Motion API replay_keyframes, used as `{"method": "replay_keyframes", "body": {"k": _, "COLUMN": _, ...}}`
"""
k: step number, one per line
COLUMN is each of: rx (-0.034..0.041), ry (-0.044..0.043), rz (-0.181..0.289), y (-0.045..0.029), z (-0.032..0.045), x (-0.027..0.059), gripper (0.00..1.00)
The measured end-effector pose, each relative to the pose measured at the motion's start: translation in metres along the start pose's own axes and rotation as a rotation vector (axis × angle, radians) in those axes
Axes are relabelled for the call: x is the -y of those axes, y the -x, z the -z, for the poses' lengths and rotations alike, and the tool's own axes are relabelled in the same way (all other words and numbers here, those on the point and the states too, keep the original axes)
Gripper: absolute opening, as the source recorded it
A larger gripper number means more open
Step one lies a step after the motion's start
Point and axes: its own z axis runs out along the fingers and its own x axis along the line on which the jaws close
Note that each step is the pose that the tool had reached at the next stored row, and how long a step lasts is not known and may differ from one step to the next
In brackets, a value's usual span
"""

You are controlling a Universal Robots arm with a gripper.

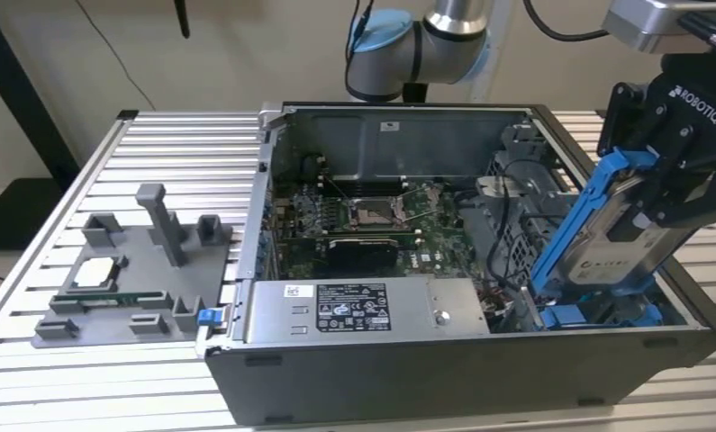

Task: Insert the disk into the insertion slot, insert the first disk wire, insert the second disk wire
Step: 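Insert the disk into the insertion slot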

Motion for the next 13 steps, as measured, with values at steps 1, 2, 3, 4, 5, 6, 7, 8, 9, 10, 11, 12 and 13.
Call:
{"method": "replay_keyframes", "body": {"k": 1, "rx": 0.0001, "ry": 0.0, "rz": 0.0, "y": 0.0, "z": -0.0014, "x": 0.0006, "gripper": 0.0}}
{"method": "replay_keyframes", "body": {"k": 2, "rx": 0.0002, "ry": 0.0, "rz": 0.0, "y": 0.0, "z": -0.0029, "x": 0.0012, "gripper": 0.0}}
{"method": "replay_keyframes", "body": {"k": 3, "rx": 0.0001, "ry": 0.0, "rz": 0.0, "y": -0.0001, "z": -0.0043, "x": 0.0016, "gripper": 0.0}}
{"method": "replay_keyframes", "body": {"k": 4, "rx": 0.0002, "ry": 0.0, "rz": 0.0, "y": -0.0001, "z": -0.0058, "x": 0.0021, "gripper": 0.0}}
{"method": "replay_keyframes", "body": {"k": 5, "rx": 0.0002, "ry": 0.0, "rz": 0.0, "y": -0.0002, "z": -0.0072, "x": 0.0024, "gripper": 0.0}}
{"method": "replay_keyframes", "body": {"k": 6, "rx": 0.0004, "ry": 0.0, "rz": 0.0, "y": -0.0002, "z": -0.0088, "x": 0.0026, "gripper": 0.0}}
{"method": "replay_keyframes", "body": {"k": 7, "rx": 0.0006, "ry": 0.0, "rz": 0.0, "y": -0.0002, "z": -0.0104, "x": 0.003, "gripper": 0.0}}
{"method": "replay_keyframes", "body": {"k": 8, "rx": 0.0006, "ry": 0.0, "rz": 0.0, "y": -0.0002, "z": -0.0118, "x": 0.0034, "gripper": 0.0}}
{"method": "replay_keyframes", "body": {"k": 9, "rx": 0.0011, "ry": 0.0, "rz": 0.0, "y": -0.0003, "z": -0.0137, "x": 0.0035, "gripper": 0.0}}
{"method": "replay_keyframes", "body": {"k": 10, "rx": 0.0018, "ry": 0.0, "rz": 0.0, "y": -0.0004, "z": -0.0155, "x": 0.0036, "gripper": 0.0}}
{"method": "replay_keyframes", "body": {"k": 11, "rx": 0.0019, "ry": 0.0, "rz": 0.0, "y": -0.0004, "z": -0.0171, "x": 0.0037, "gripper": 0.0}}
{"method": "replay_keyframes", "body": {"k": 12, "rx": 0.0023, "ry": 0.0, "rz": 0.0, "y": -0.0005, "z": -0.019, "x": 0.0039, "gripper": 0.0}}
{"method": "replay_keyframes", "body": {"k": 13, "rx": 0.0025, "ry": 0.0, "rz": 0.0, "y": -0.0005, "z": -0.021, "x": 0.004, "gripper": 0.0}}
